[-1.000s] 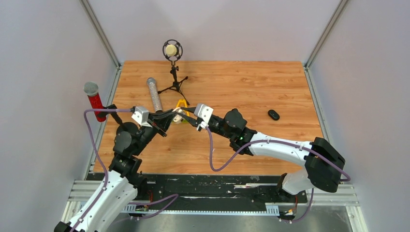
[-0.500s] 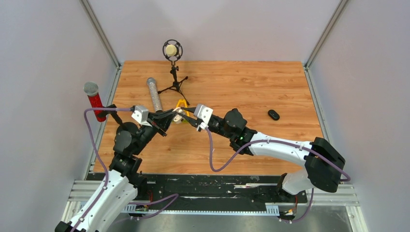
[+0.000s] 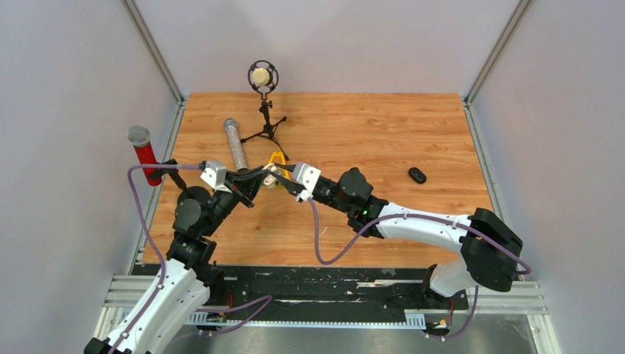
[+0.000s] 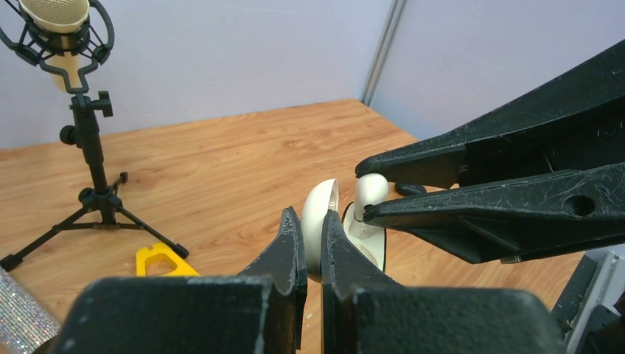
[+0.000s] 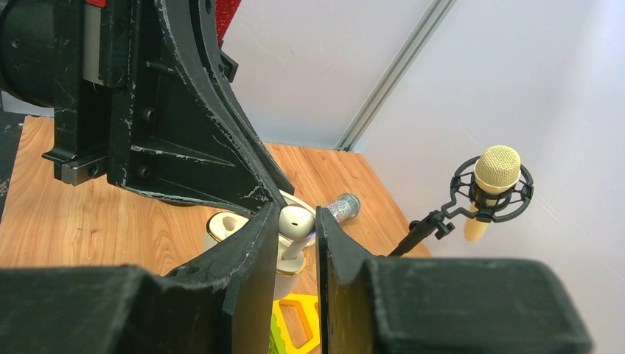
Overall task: Insert the wireless bluetooth earbuds into the charging case
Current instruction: Place the earbud in the charging case, then pick up the earbud from the center of the board.
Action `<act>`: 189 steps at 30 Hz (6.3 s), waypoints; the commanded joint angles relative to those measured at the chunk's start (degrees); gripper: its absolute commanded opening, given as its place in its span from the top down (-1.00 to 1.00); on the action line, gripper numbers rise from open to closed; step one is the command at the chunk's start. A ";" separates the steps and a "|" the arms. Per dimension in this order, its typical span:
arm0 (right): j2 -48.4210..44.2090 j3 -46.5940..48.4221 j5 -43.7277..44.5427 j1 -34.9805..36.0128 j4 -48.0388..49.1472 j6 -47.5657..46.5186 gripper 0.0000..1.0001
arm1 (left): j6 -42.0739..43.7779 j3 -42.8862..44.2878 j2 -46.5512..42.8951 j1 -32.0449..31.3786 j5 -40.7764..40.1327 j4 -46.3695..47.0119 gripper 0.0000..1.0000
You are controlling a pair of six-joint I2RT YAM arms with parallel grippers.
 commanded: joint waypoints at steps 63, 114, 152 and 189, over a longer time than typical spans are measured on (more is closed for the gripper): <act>-7.82 11.76 -32.32 -14.73 -37.96 20.22 -1.00 | 5.77 4.59 0.41 0.29 12.89 6.30 1.00; -1.13 23.85 -48.14 -17.32 -48.30 24.79 0.55 | 6.61 9.06 7.97 0.29 32.24 7.50 1.00; -11.77 11.86 -26.82 -19.38 -43.30 22.91 1.00 | 12.26 15.36 7.53 0.49 19.65 -14.72 -0.84; -24.47 2.81 -22.98 -25.76 -44.04 18.04 1.00 | 52.49 37.39 66.03 14.85 1.92 -48.98 -0.44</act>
